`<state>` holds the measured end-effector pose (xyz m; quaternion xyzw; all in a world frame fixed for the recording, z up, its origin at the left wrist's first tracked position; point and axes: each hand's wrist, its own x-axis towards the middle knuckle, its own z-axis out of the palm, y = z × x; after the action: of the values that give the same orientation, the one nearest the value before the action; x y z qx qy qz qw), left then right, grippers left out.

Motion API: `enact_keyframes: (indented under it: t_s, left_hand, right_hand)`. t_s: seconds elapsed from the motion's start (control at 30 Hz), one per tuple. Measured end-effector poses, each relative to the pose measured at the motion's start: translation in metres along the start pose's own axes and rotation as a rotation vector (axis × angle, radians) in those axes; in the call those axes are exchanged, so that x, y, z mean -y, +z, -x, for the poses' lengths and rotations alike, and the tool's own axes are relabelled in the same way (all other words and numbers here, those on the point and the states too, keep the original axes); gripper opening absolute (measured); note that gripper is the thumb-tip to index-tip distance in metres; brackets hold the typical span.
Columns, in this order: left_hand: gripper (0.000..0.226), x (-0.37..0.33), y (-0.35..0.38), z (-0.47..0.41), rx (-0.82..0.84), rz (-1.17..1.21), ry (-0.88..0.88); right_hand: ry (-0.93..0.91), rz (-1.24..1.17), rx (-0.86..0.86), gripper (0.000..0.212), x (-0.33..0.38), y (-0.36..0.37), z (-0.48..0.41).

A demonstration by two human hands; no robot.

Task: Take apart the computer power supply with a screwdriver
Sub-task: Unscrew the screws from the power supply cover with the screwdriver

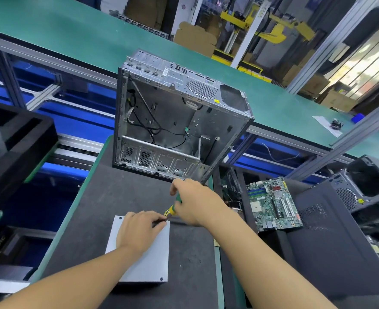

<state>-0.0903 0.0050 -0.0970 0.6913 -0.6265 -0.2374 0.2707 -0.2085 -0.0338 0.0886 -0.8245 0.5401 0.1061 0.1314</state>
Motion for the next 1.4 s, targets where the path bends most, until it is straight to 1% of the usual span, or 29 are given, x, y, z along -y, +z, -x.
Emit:
enact_keyframes:
  t_s: [0.17,0.23,0.27,0.33,0.4,0.43,0.47,0.53,0.6,0.67,0.77,0.87,0.93,1.0,1.03,1.1,1.13,1.2,1.27,1.33,1.4]
  left_hand:
    - [0.004,-0.002,0.000,0.006,-0.106,0.039,0.022]
    - [0.010,0.001,0.002,0.006,-0.125,0.065,-0.013]
    - [0.014,0.001,0.002,0.005,-0.128,0.101,-0.032]
    - [0.022,-0.006,0.002,0.003,-0.133,0.268,-0.015]
    - [0.022,-0.026,0.002,-0.001,-0.115,0.438,0.033]
    - [0.019,-0.040,0.005,-0.004,-0.078,0.520,0.033]
    - [0.015,-0.056,0.008,-0.007,-0.004,0.610,0.003]
    - [0.009,-0.087,0.020,-0.014,0.202,0.785,-0.095]
    - [0.008,-0.113,0.035,-0.016,0.388,0.847,-0.153]
    - [0.011,-0.133,0.050,-0.017,0.522,0.813,-0.142]
    - [0.014,-0.158,0.077,-0.016,0.640,0.693,-0.091]
    - [0.017,-0.183,0.108,-0.013,0.692,0.610,-0.171]
    - [0.015,-0.197,0.129,-0.009,0.758,0.555,-0.225]
    - [0.017,-0.209,0.148,-0.005,0.807,0.480,-0.241]
    - [0.024,-0.215,0.156,-0.006,0.826,0.412,-0.210]
    - [0.041,-0.228,0.162,-0.008,0.856,0.154,-0.076]
    - [0.050,-0.233,0.163,-0.008,0.846,0.026,-0.015]
    - [0.061,-0.236,0.162,-0.013,0.770,-0.088,0.068]
    - [0.055,-0.229,0.159,-0.021,0.668,-0.145,0.188]
    - [0.050,-0.216,0.151,-0.033,0.603,-0.235,0.303]
    - [0.053,-0.197,0.137,-0.045,0.616,-0.314,0.362]
  right_hand:
    - [-0.002,-0.129,-0.101,0.022,-0.009,-0.007,0.015]
    - [0.023,-0.200,-0.165,0.019,-0.020,-0.012,0.022]
    - [0.043,-0.234,-0.207,0.017,-0.027,-0.014,0.027]
    - [0.102,-0.293,-0.275,0.012,-0.045,-0.019,0.037]
    - [0.180,-0.309,-0.310,0.013,-0.065,-0.021,0.047]
    - [0.222,-0.311,-0.320,0.016,-0.074,-0.021,0.052]
    - [0.261,-0.321,-0.330,0.017,-0.083,-0.020,0.057]
    - [0.317,-0.334,-0.352,0.015,-0.100,-0.018,0.068]
    - [0.352,-0.321,-0.376,0.014,-0.117,-0.013,0.081]
    - [0.400,-0.325,-0.387,0.014,-0.134,-0.008,0.096]
    - [0.496,-0.342,-0.380,0.019,-0.161,-0.001,0.123]
    - [0.598,-0.345,-0.365,0.020,-0.189,0.009,0.152]
    - [0.664,-0.347,-0.357,0.019,-0.206,0.017,0.169]
    - [0.719,-0.344,-0.341,0.020,-0.219,0.024,0.183]
    - [0.741,-0.341,-0.334,0.021,-0.225,0.027,0.187]
    - [0.770,-0.341,-0.323,0.021,-0.234,0.030,0.194]
    - [0.777,-0.340,-0.319,0.021,-0.238,0.031,0.195]
    - [0.777,-0.329,-0.317,0.022,-0.243,0.030,0.194]
    - [0.771,-0.334,-0.324,0.022,-0.245,0.028,0.190]
    - [0.750,-0.349,-0.330,0.022,-0.243,0.024,0.183]
    - [0.701,-0.350,-0.335,0.021,-0.237,0.022,0.172]
